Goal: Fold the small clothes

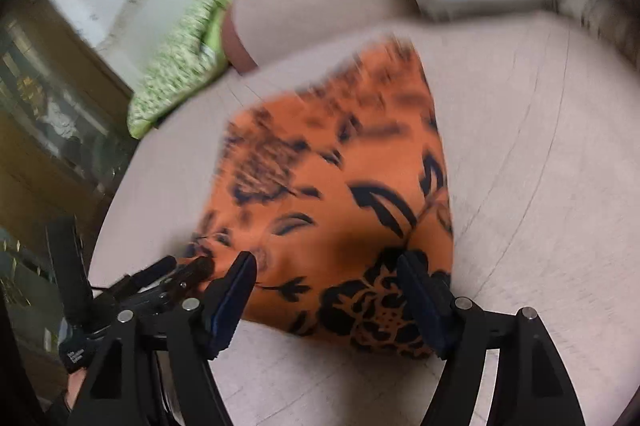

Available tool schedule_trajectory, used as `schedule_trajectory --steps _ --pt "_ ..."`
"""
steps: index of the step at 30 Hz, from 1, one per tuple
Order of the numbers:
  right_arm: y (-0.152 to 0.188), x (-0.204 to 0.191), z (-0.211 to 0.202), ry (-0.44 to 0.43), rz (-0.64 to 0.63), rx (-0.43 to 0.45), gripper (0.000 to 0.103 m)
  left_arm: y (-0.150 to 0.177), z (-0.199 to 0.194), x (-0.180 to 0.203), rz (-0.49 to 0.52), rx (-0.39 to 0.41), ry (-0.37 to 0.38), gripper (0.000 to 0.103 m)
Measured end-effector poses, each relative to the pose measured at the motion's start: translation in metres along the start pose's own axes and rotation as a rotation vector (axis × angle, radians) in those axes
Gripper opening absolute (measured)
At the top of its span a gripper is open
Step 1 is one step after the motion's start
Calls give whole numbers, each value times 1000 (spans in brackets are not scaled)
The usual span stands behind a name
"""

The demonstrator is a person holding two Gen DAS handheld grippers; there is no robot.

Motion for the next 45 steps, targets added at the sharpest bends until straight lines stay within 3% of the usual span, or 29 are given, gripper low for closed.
schedule_trajectory --steps 3,7,12,20,38,45 --pt "9 6 -33 127 -12 49 83 3 -33 11 34 53 -23 89" --pt "50 20 -48 268 -71 -30 88 24 -59 20 32 44 -85 90" --pt "98 28 -75 345 -114 -66 103 51 -85 43 31 43 -33 91" --pt "90 4 -111 363 -196 22 103 48 -127 73 68 109 -18 98" --pt "74 -6 -117 361 -225 75 103 39 -131 95 100 100 -31 101" --pt "73 -10 -124 365 -199 121 103 36 -142 97 91 141 -24 101"
Point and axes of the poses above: each gripper's, at about its wrist camera, not at the fingertips, and z roughly the way its jaws point, x to its right, y to its underside, the point moved 3 cm from there along z, roughly the way its jaws point, and after that the axes turned 12 degrees about y, right-handed, at the moved point
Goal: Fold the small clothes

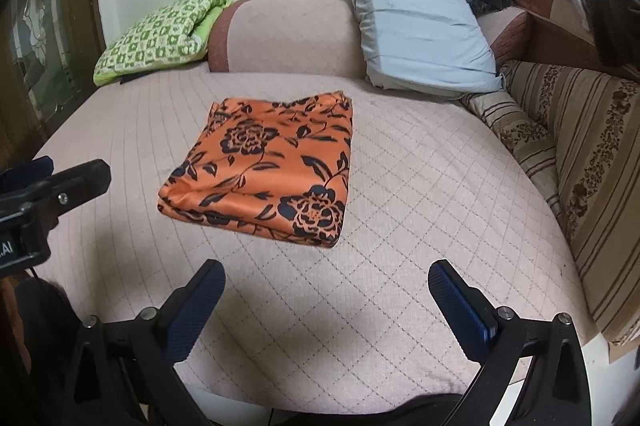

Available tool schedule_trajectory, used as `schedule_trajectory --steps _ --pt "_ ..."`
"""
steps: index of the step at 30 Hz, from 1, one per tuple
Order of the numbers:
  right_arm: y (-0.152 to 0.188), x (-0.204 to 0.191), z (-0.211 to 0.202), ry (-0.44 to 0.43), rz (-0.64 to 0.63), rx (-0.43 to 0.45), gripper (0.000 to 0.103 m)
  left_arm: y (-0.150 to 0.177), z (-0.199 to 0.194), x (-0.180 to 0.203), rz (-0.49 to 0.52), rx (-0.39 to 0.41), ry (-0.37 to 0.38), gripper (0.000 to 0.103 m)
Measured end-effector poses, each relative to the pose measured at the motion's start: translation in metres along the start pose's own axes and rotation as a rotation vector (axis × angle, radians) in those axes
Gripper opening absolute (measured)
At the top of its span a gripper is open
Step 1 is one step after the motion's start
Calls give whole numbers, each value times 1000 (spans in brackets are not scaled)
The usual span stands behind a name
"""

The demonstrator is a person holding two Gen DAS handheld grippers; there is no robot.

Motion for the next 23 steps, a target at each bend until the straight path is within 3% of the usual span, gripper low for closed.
schedule_trajectory --steps 5,12,23 --pt "-8 0 -7 -5 24 31 103 -5 -6 -1 -11 43 -17 101" --pt "-10 -7 -4 -10 5 23 103 -7 1 -5 -46 23 -7 101" --pt "-14 -6 1 -1 -1 16 103 -15 12 -2 -21 12 12 103"
Point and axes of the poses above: each gripper's, at about its wrist camera, not at the fingertips, and z roughly the way its jaws point, x to its right, y to its underside, the point moved 3 cm from there along z, roughly the way its jaws point, and after that the axes turned 12 degrees about y, right-handed, at the moved point
